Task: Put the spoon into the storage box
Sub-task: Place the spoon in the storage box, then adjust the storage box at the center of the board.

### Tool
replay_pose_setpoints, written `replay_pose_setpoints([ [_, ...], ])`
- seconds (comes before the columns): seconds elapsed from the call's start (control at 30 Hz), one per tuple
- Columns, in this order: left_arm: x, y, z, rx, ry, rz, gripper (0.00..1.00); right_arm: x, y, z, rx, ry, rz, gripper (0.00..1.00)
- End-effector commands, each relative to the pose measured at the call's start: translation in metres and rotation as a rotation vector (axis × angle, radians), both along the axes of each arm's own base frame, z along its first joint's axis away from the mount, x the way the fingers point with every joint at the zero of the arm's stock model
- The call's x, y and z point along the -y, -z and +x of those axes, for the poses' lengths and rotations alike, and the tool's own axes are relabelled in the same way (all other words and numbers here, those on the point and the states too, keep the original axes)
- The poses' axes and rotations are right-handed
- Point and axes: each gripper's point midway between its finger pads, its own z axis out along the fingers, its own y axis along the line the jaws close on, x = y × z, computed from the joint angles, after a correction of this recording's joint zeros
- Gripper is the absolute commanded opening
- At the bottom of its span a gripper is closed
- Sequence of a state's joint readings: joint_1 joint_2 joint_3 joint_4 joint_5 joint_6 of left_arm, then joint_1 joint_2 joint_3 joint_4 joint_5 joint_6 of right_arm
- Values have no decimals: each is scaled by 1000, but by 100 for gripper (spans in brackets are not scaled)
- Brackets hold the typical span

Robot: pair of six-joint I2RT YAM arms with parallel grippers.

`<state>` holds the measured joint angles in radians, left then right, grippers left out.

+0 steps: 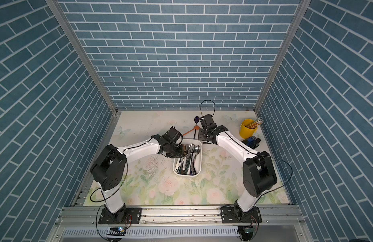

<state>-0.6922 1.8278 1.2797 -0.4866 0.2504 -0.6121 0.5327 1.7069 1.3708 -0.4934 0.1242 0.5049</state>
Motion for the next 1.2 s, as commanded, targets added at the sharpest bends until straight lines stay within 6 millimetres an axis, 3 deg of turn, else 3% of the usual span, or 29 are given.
replay_pose_setpoints([
  [0.0,-15,-30,6,93,9,63,40,-12,8,20,-25,-74,-26,38],
  [0.07,-25,-31,7,117,26,117,48,-22,14,34,-42,-93,-28,38],
  [0.27,-34,-8,3,107,93,194,53,-57,41,73,-80,-128,15,39],
  [0.5,-48,25,-8,66,149,278,51,-84,71,106,-115,-137,35,41],
  [0.67,-52,31,-20,60,188,263,39,-97,95,114,-142,-117,3,43],
  [0.83,-59,29,-32,64,224,259,27,-92,112,113,-164,-45,-47,43],
  [1.17,-57,16,-47,63,258,193,27,-93,128,111,-180,-1,-69,45],
])
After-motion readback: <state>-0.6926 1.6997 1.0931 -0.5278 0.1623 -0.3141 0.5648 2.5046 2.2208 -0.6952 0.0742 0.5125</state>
